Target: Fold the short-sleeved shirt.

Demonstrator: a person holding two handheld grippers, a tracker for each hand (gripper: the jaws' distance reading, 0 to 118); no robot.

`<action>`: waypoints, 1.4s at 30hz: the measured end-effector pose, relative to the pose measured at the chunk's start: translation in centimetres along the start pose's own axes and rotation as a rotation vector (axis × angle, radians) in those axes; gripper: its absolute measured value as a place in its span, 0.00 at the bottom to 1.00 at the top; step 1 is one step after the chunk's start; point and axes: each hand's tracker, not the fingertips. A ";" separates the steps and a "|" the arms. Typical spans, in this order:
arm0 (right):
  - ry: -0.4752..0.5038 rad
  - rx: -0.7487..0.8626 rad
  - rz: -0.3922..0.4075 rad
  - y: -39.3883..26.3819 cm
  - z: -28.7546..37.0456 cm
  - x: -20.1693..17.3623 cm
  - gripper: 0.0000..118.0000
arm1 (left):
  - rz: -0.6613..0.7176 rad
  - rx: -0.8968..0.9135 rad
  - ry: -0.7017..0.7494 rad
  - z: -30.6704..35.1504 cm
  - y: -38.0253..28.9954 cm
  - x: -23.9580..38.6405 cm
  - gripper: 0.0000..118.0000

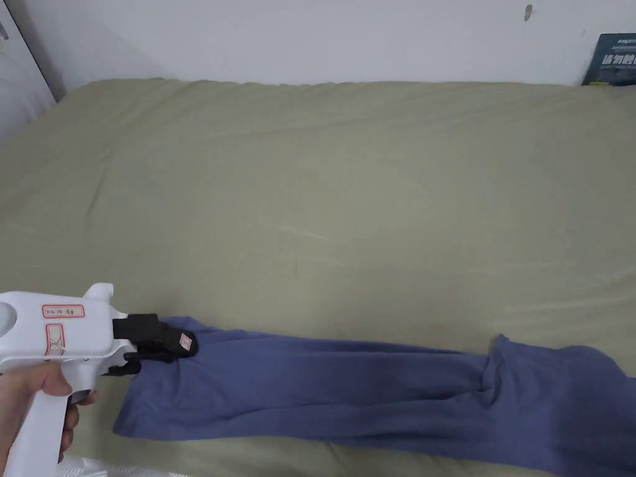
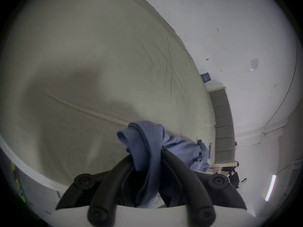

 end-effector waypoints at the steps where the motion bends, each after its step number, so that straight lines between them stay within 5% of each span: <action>1: -0.003 -0.003 -0.001 -0.1 0.0 0.2 0.00 | -0.028 0.013 0.021 0.2 -0.2 1.5 0.06; 12: -0.010 -0.023 -0.056 -1.6 1.2 2.7 0.00 | -0.285 -0.019 0.200 -3.7 -4.3 17.1 0.06; 21: -0.031 -0.055 -0.078 -3.2 2.1 5.4 0.00 | -0.429 -0.122 0.260 -15.7 -10.5 24.6 0.07; 22: -0.035 -0.059 -0.086 -3.3 2.1 5.6 0.00 | -0.450 -0.139 0.269 -17.4 -11.3 25.0 0.19; 24: -0.040 -0.071 -0.103 -3.5 2.1 6.0 0.00 | -0.470 -0.135 0.277 -20.5 -12.6 25.7 0.92; 25: -0.041 -0.076 -0.108 -3.7 2.1 6.2 0.00 | -0.473 -0.181 0.269 -22.3 -13.1 25.7 0.97; 35: -0.009 -0.099 -0.148 -4.0 1.4 6.4 0.00 | -0.426 -0.125 0.187 -17.9 -11.7 22.6 0.86; 38: 0.016 -0.115 -0.146 -4.3 0.8 5.7 0.00 | -0.386 -0.045 0.109 -14.0 -9.9 20.2 0.35; 39: 0.026 -0.120 -0.148 -4.4 0.7 5.5 0.00 | -0.374 -0.057 0.092 -13.6 -9.4 19.3 0.35; 40: 0.039 -0.125 -0.151 -4.5 0.5 5.3 0.00 | -0.328 -0.073 0.119 -13.5 -9.7 18.4 0.00; 42: 0.053 -0.137 -0.155 -4.8 0.1 4.9 0.00 | -0.319 -0.098 0.121 -13.9 -9.2 17.1 0.00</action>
